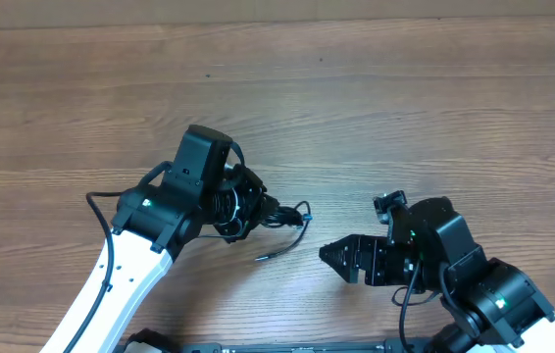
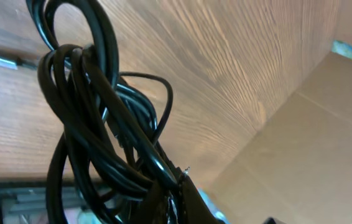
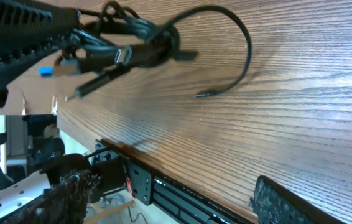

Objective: Untangle cables

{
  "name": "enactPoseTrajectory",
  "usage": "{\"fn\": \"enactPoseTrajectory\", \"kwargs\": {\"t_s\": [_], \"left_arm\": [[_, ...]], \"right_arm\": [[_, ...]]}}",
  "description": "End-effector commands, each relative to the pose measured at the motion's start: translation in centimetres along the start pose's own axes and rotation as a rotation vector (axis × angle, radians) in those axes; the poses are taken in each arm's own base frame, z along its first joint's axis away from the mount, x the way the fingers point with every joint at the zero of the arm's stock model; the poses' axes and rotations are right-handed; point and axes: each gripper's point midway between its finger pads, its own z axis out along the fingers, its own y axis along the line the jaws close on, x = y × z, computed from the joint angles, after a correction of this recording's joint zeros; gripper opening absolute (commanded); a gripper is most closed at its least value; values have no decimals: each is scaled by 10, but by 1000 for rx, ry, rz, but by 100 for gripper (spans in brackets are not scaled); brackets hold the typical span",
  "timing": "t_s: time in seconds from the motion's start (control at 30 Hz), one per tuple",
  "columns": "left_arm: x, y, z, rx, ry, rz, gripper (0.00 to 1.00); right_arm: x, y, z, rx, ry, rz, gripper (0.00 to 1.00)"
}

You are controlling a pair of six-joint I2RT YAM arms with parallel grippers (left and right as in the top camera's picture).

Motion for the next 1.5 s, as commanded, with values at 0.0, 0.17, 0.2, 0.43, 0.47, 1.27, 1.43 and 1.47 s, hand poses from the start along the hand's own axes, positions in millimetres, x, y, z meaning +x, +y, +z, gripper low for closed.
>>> {"fn": "enactPoseTrajectory", "kwargs": {"t_s": [0.0,0.17,0.2,0.43,0.47,1.27,1.43,1.47], "left_arm": [[-30,7,-5,-58,-170,181,16],[-37,37,-10,-182,-220,74,17],[-34,42,-10,-196,-212,32,16],[-27,66,-15,-284,-201,-97,89],[-26,69,-16,-297,-200,-99,95],[-88,148,18,-584,-439,-9,38],[-99,149,40,-614,-420,28,41],[-103,150,44,-621,-421,40,39]], "right_arm": [[-5,2,0,9,-16,-15,86],[-5,-3,7,32,9,21,88],[-6,-4,9,38,15,29,88],[-4,-14,24,86,69,64,88],[-4,-15,26,90,73,67,88],[-6,-19,35,110,86,155,90],[-10,-25,47,138,103,169,89],[-10,-26,49,140,106,172,89]]}}
